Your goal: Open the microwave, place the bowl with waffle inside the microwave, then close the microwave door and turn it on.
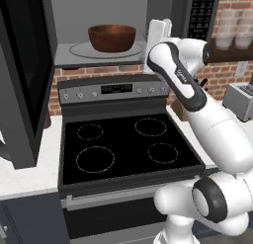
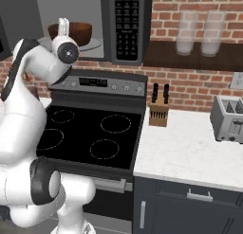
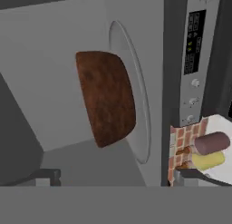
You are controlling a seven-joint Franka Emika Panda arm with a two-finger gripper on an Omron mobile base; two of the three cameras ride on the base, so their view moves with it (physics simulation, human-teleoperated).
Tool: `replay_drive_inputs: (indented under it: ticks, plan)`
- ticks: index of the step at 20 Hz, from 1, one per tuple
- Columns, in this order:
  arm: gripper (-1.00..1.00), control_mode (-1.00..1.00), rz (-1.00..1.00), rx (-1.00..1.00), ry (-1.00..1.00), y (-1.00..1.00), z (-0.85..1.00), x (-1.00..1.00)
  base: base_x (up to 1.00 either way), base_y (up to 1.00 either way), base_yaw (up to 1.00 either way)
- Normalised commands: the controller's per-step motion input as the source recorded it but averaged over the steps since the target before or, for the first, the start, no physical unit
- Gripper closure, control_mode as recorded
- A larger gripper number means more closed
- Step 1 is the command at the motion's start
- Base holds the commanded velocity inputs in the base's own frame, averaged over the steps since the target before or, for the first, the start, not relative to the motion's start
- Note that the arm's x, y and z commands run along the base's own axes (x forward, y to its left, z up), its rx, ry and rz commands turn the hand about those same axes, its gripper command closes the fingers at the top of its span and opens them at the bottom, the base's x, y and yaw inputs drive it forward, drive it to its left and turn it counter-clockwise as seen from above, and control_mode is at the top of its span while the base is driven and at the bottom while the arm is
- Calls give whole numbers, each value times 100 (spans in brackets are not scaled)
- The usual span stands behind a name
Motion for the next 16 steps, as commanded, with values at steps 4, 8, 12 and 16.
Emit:
replay_drive_inputs:
  ticks: [4,8,12,16]
  plan:
    - [-100,-100,0,8,-21,-10,-1,-100,0,0,0]
    - [-100,-100,0,-11,-6,-1,0,-100,0,0,0]
    - [-100,-100,0,-35,6,0,0,-88,0,0,0]
    - [-100,-100,0,-33,9,-3,-10,-90,0,0,0]
